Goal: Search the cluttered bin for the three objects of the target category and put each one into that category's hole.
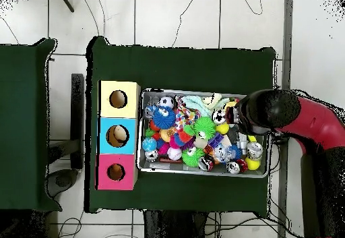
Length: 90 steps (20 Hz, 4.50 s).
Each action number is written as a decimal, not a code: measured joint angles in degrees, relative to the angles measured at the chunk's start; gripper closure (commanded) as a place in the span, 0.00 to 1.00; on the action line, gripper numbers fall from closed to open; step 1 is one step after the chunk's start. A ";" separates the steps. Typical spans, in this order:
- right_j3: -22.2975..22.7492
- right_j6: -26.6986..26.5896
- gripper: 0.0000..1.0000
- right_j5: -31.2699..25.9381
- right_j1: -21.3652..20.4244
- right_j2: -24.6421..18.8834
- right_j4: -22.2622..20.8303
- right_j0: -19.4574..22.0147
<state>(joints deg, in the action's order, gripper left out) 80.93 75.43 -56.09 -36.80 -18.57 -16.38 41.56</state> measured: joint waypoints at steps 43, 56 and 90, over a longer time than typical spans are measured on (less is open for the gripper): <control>13.41 -0.01 0.00 4.36 3.41 -11.68 2.36 7.69; 12.95 -0.01 0.00 4.42 9.72 -11.55 -2.60 5.78; 12.66 -0.01 1.00 7.39 13.31 -11.01 -4.81 5.81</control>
<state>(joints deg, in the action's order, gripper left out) 93.59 75.41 -48.70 -23.50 -29.58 -21.19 47.38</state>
